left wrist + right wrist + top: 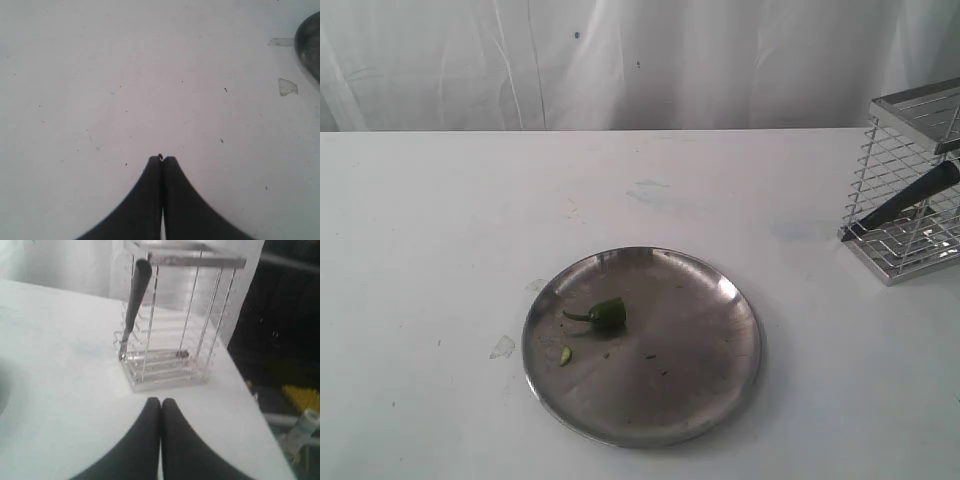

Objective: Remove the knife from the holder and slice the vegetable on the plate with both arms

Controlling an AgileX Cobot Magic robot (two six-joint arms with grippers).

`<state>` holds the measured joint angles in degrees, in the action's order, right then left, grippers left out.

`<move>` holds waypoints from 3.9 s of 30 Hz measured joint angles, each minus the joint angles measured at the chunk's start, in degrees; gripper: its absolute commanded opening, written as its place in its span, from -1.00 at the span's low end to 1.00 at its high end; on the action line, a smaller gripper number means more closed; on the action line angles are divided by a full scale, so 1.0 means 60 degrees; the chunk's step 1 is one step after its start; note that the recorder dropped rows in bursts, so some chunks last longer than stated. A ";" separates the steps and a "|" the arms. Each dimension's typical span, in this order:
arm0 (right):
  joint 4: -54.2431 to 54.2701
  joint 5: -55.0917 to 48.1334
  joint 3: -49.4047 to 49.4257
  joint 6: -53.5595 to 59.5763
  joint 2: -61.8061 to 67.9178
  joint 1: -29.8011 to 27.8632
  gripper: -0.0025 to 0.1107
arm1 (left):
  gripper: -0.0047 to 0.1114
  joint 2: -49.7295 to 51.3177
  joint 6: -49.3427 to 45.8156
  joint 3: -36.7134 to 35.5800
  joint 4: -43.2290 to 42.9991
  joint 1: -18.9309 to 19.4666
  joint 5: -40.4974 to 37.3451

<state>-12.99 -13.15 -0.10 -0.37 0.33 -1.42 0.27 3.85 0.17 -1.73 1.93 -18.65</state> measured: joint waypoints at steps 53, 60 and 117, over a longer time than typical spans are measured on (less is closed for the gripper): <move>0.3386 -0.3740 -0.8164 0.2416 1.1858 0.0326 -0.08 | -0.92 0.0000 0.0000 0.0000 0.0000 0.0000 0.0000; 0.3155 -0.2968 -0.8170 0.1766 1.1840 0.0326 -0.07 | -0.92 0.0000 0.0000 0.0000 0.0000 0.0000 0.0000; 0.8804 -0.8198 -1.1078 0.1952 1.4805 -0.3658 -0.29 | -0.92 0.0000 0.0000 0.0000 0.0016 0.0000 0.0000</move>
<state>39.84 -62.34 -66.57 11.34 89.16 -23.36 0.27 3.85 0.17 -1.64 1.93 -18.65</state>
